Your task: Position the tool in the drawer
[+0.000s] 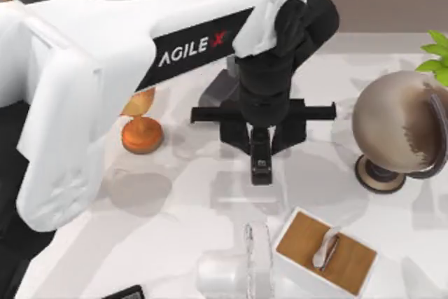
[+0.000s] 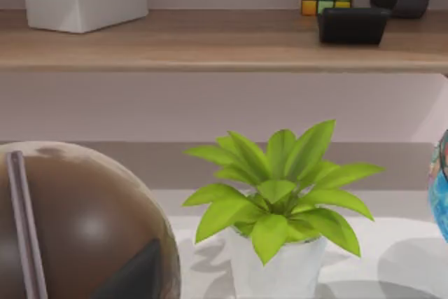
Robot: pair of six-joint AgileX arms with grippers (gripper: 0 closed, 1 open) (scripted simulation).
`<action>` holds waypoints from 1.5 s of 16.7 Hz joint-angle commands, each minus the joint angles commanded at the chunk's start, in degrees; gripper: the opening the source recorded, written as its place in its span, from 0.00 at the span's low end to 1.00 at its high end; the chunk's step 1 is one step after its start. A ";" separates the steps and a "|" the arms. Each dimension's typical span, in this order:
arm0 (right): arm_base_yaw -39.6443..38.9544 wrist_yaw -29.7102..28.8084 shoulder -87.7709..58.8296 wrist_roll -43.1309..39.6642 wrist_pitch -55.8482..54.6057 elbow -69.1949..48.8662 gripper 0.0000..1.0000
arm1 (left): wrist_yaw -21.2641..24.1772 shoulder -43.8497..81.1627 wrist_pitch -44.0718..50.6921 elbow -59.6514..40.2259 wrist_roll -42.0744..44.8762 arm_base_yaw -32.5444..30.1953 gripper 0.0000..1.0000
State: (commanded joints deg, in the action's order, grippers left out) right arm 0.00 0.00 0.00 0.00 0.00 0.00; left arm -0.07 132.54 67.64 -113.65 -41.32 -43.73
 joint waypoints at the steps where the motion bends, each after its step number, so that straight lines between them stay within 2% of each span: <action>1: 0.00 0.00 0.00 0.00 0.00 0.00 1.00 | -0.08 -1.50 0.35 -1.12 1.70 1.52 0.00; 5: 0.00 0.00 0.00 0.00 0.00 0.00 1.00 | -0.60 -7.97 1.88 -6.66 10.86 11.37 0.00; 10: 0.00 0.00 0.00 0.00 0.00 0.00 1.00 | -1.64 -12.32 3.44 -13.16 25.24 30.38 0.00; 14: 0.00 0.00 0.00 0.00 0.00 0.00 1.00 | -1.88 -10.14 3.39 -16.71 37.56 45.92 0.00; 17: 0.00 0.00 0.00 0.00 0.00 0.00 1.00 | -1.49 -4.82 2.79 -17.67 46.36 54.85 0.00; 21: 0.00 0.00 0.00 0.00 0.00 0.00 1.00 | -0.65 4.15 2.12 -17.21 56.19 61.55 0.00; 25: 0.00 0.00 0.00 0.00 0.00 0.00 1.00 | -0.03 9.77 3.14 -15.69 61.94 62.55 0.00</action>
State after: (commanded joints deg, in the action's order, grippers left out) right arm 0.00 0.00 0.00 0.00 0.00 0.00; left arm -0.10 142.32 70.77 -129.34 20.62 18.82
